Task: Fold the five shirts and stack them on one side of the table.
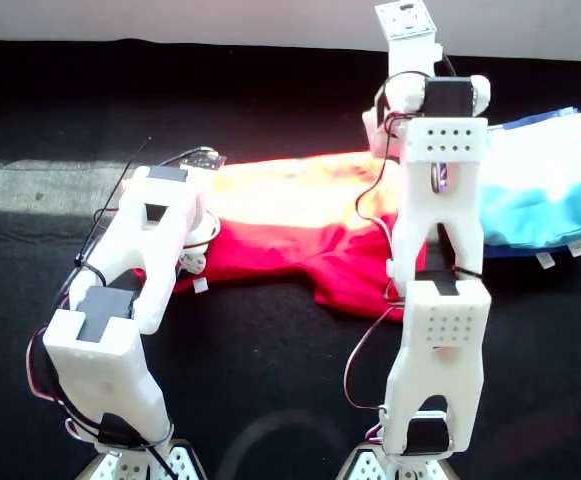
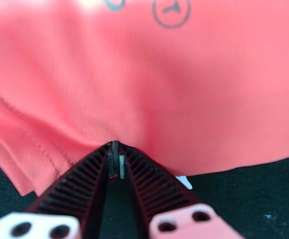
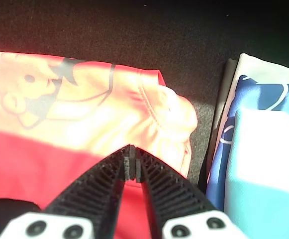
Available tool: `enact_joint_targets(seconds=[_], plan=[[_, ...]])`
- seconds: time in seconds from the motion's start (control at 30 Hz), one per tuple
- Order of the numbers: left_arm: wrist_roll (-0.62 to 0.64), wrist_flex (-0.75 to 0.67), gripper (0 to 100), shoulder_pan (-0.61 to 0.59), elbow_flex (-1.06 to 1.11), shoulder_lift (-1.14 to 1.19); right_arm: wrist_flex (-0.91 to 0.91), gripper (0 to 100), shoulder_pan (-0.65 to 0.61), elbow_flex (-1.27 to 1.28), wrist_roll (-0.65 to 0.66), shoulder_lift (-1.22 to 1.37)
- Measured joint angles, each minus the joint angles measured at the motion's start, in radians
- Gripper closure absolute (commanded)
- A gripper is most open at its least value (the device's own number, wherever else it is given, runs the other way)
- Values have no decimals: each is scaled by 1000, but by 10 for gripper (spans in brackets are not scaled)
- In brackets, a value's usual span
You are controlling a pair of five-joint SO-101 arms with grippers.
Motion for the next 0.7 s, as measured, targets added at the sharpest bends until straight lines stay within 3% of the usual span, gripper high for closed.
enact_joint_targets(seconds=[0.23,0.5,0.7], plan=[[0,97,991,3,-37,-15,0,991,-21,295,0,-219],[3,163,991,12,5,-275,-120,991,-126,733,0,-370],[3,-44,991,-103,204,-290,-298,991,-186,1115,0,-473]])
